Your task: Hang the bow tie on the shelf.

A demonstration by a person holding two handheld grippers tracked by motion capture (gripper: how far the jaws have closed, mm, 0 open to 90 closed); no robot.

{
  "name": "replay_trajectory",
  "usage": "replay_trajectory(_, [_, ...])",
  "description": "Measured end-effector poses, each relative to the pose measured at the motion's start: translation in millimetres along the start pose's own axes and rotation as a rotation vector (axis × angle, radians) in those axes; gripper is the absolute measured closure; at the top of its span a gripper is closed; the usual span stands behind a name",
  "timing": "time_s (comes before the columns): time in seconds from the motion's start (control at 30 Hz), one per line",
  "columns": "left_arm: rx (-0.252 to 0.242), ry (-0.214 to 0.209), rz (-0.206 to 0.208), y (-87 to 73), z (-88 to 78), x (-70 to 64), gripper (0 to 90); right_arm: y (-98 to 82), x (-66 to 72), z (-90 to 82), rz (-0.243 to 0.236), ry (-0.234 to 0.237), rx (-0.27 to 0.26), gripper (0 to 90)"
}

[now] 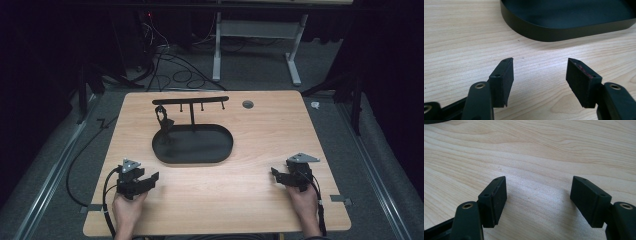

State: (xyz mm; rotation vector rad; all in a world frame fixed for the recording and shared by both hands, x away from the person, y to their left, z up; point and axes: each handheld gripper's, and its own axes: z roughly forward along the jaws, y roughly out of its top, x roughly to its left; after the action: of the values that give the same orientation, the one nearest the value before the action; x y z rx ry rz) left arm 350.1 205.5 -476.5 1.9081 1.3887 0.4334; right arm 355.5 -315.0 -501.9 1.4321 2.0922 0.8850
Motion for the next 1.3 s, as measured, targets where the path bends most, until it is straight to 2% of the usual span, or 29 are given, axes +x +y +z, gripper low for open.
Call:
replay_trajectory(0.3, [0.019,0.037,0.017,-2.0,7.9,1.0,39.6,0.0,-0.1,0.0,0.001,0.000,0.000,30.5])
replay_trajectory(0.53, [0.014,0.060,0.021,-4.4,13.6,0.5,39.6,0.0,-0.1,-0.1,0.002,0.001,0.000,30.5])
replay_trajectory(0.8, [0.013,0.072,0.027,-5.1,20.8,-1.7,39.6,-0.1,0.0,-0.1,0.001,0.001,0.000,30.5])
replay_trajectory(1.3, [0.016,0.096,0.062,-5.5,32.8,-6.4,39.9,-0.2,0.0,-0.1,0.001,0.001,0.000,30.5])
